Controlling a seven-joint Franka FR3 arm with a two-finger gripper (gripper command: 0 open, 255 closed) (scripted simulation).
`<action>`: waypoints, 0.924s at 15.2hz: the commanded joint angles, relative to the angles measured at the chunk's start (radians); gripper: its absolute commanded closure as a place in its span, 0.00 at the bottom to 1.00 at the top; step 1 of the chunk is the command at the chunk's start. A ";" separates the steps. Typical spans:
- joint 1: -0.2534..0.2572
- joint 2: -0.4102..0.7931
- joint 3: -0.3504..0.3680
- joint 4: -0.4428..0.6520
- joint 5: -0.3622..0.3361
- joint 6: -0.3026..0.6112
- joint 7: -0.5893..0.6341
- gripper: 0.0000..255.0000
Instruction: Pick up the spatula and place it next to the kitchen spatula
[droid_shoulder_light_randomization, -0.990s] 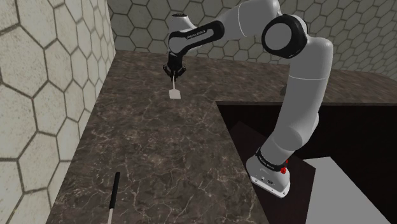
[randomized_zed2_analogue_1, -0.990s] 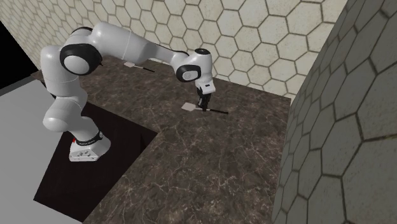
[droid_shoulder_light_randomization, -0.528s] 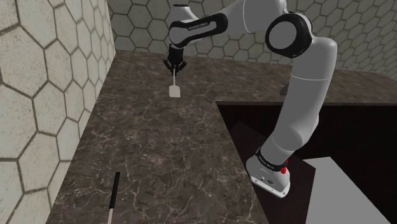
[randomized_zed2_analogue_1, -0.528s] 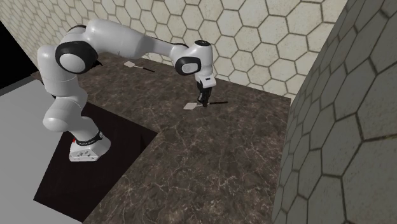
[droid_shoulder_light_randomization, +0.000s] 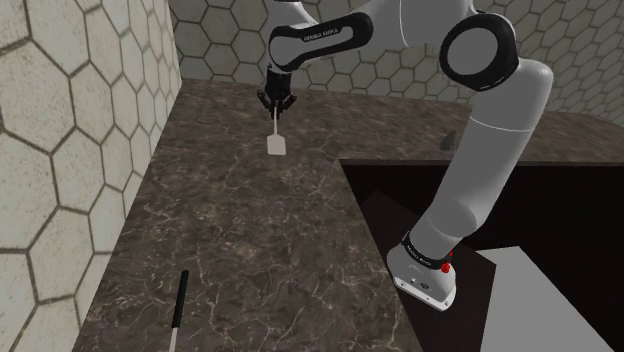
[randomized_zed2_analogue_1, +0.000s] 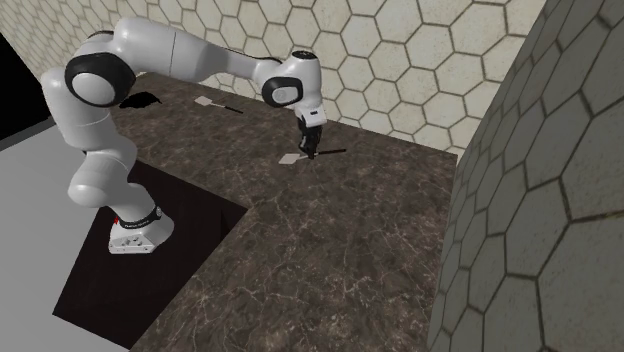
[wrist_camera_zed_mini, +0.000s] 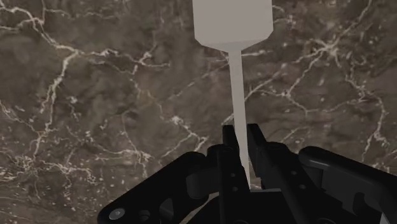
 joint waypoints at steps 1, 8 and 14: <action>0.014 -0.049 0.011 -0.065 0.004 0.015 0.026 1.00; 0.069 -0.235 0.065 -0.299 0.032 0.061 0.127 1.00; 0.127 -0.375 0.123 -0.453 0.073 0.074 0.220 1.00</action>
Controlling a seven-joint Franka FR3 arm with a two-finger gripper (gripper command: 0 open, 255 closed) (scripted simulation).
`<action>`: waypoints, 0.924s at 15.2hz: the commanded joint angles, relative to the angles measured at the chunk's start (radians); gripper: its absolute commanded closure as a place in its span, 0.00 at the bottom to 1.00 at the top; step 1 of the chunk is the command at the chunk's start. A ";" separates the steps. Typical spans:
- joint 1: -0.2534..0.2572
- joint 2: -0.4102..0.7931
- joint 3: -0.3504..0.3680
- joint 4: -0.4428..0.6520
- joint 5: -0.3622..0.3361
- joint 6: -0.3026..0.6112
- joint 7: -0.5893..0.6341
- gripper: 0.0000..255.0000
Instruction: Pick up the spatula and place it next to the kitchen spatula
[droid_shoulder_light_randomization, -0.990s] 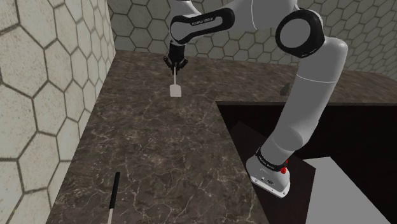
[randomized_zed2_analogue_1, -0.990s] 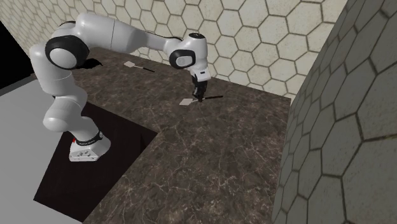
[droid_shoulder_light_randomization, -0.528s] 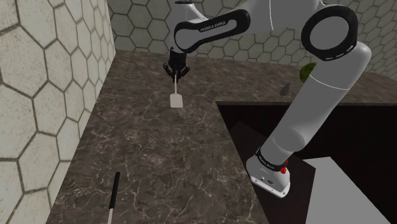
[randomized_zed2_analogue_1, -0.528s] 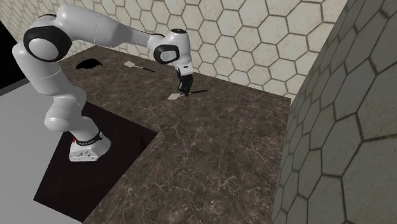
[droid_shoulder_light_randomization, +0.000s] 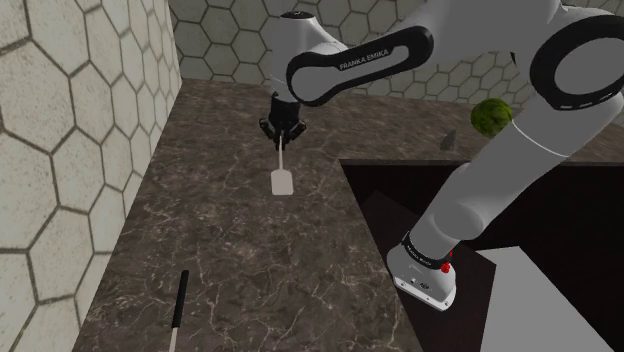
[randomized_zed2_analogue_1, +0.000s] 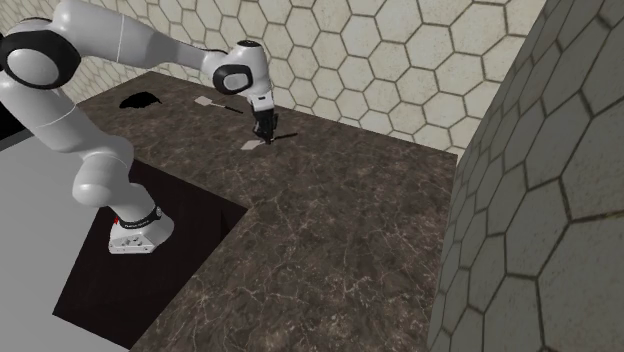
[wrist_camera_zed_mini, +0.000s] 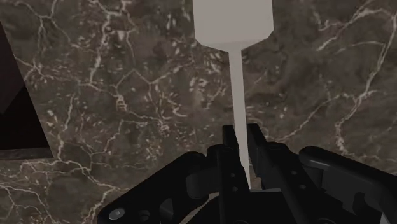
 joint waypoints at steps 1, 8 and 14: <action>0.020 -0.035 0.022 -0.034 0.013 -0.001 0.034 1.00; 0.104 -0.171 0.107 -0.154 0.082 -0.013 0.156 1.00; 0.185 -0.256 0.193 -0.212 0.148 -0.036 0.274 1.00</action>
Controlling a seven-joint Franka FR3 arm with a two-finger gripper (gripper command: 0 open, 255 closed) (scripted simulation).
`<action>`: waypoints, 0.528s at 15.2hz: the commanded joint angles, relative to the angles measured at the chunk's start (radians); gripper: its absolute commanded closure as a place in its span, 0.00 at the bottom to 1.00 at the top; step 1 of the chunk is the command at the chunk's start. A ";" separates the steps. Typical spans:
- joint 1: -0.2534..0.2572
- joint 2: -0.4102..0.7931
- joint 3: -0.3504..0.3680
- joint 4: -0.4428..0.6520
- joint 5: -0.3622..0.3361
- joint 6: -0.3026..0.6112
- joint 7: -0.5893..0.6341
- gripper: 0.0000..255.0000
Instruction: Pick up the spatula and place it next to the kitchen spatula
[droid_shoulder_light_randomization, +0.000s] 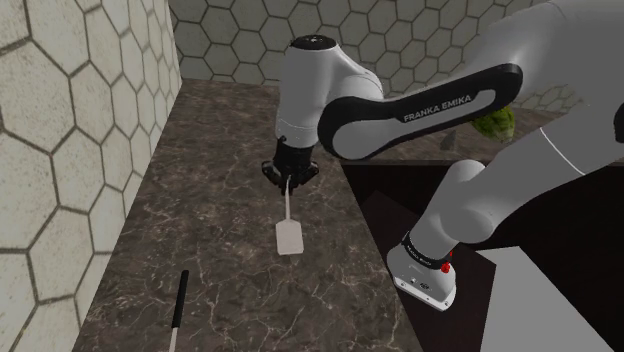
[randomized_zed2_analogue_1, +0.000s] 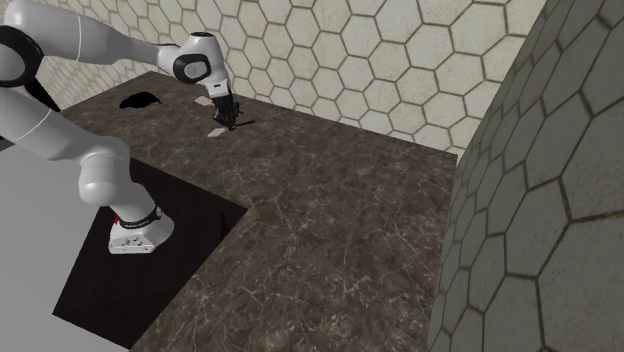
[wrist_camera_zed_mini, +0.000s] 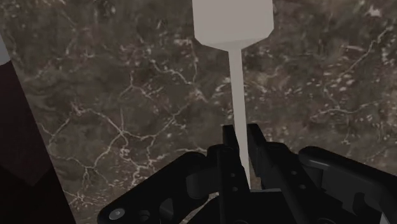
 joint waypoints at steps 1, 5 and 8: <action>0.025 -0.020 0.029 -0.005 0.020 -0.014 0.042 1.00; 0.078 -0.053 0.095 -0.014 0.062 -0.032 0.131 1.00; 0.114 -0.065 0.148 -0.008 0.090 -0.044 0.202 1.00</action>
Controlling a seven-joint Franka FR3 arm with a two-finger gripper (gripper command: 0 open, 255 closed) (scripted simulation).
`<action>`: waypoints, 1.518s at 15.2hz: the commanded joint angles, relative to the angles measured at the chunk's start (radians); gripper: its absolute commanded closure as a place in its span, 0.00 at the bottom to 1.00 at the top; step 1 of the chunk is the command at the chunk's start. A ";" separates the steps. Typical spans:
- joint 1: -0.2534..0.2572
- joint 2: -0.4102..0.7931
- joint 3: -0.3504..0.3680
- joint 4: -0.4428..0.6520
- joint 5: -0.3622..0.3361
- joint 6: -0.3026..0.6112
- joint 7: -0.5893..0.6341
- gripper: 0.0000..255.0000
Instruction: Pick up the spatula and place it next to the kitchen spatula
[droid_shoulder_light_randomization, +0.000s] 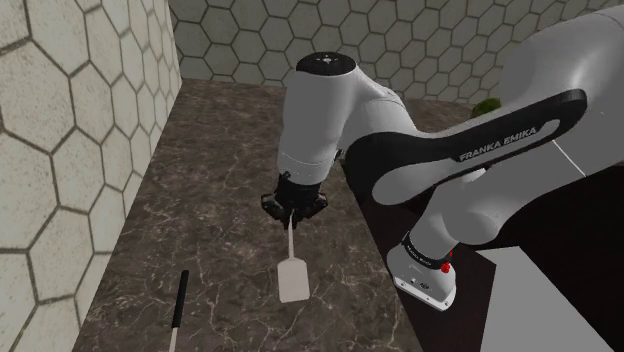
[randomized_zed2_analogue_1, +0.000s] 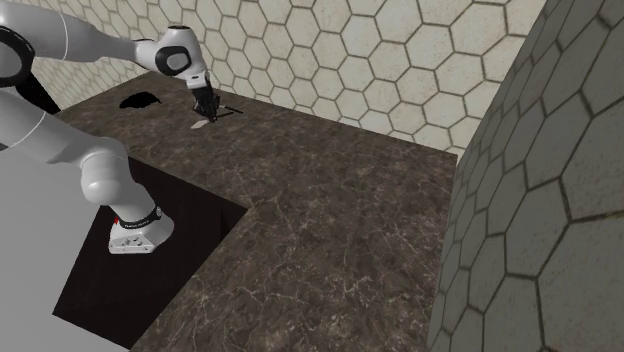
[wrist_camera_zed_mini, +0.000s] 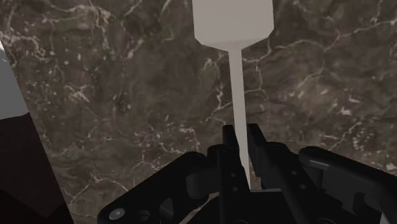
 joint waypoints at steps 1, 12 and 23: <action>0.027 -0.017 0.033 -0.009 0.023 -0.004 0.046 1.00; 0.097 0.052 0.267 0.112 0.059 -0.032 0.344 1.00; 0.059 0.206 0.467 0.185 -0.026 0.036 0.563 1.00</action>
